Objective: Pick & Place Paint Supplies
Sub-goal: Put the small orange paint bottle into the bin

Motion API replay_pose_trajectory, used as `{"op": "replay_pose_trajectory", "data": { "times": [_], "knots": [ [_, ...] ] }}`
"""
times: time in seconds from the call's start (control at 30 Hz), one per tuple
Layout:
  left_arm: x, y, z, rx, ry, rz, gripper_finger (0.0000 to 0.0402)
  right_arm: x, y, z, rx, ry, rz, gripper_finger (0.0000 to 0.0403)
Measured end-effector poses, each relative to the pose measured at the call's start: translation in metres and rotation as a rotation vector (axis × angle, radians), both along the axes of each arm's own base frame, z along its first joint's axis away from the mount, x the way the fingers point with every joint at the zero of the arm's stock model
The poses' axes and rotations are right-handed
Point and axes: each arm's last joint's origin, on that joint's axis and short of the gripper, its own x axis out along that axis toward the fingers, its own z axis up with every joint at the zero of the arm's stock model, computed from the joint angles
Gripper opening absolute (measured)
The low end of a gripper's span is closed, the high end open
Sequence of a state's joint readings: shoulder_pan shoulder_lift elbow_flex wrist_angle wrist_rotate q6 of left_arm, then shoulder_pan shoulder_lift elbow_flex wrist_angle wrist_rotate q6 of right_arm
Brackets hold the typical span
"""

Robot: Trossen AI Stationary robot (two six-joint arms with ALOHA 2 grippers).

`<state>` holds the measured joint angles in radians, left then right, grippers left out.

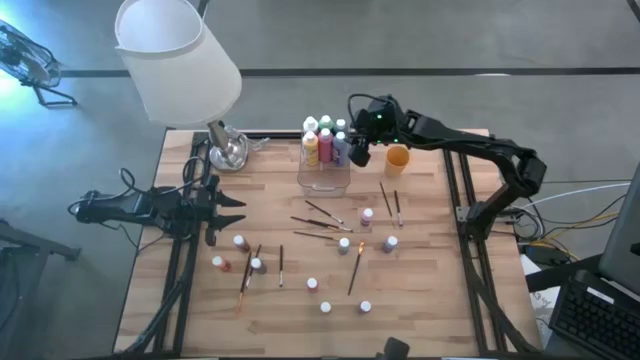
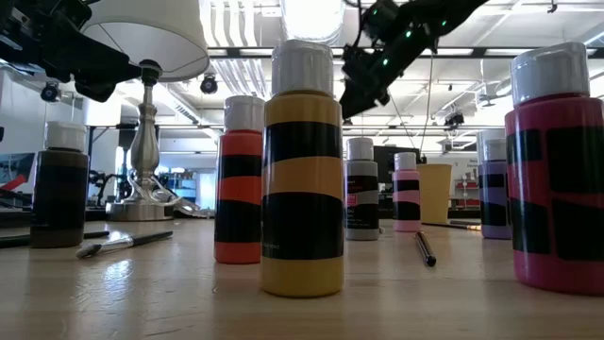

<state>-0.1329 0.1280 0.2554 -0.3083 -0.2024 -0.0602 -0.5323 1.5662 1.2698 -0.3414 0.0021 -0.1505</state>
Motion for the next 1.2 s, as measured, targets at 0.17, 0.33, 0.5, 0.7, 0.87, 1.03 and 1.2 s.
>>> {"op": "replay_pose_trajectory", "data": {
  "times": [0.17, 0.33, 0.5, 0.7, 0.87, 1.03, 1.2],
  "knots": [
    [0.000, 0.000, 0.000, 0.000, 0.000, 0.000, 0.0163, -0.017, 0.011, 0.019, 0.000, -0.001, 0.002, 0.0218],
    [0.000, 0.000, 0.000, 0.000, 0.000, 0.000, 0.0163, -0.036, 0.029, 0.040, 0.008, -0.009, 0.012, 0.0206],
    [0.000, 0.000, 0.000, 0.000, 0.000, -0.001, 0.0163, -0.055, 0.057, 0.062, 0.000, -0.043, 0.063, 0.0193],
    [0.000, 0.000, 0.000, 0.000, 0.000, -0.001, 0.0163, -0.076, 0.093, 0.086, -0.020, -0.114, 0.103, 0.0181],
    [0.000, 0.000, 0.000, 0.000, 0.000, -0.001, 0.0163, -0.096, 0.119, 0.099, -0.013, -0.154, 0.146, 0.0175],
    [0.000, 0.000, 0.000, 0.000, 0.000, -0.001, 0.0163, -0.116, 0.140, 0.106, 0.038, -0.178, 0.192, 0.0183],
    [0.000, 0.000, 0.000, 0.000, 0.000, -0.001, 0.0163, -0.138, 0.153, 0.107, 0.088, -0.150, 0.217, 0.0191]
  ]
}}
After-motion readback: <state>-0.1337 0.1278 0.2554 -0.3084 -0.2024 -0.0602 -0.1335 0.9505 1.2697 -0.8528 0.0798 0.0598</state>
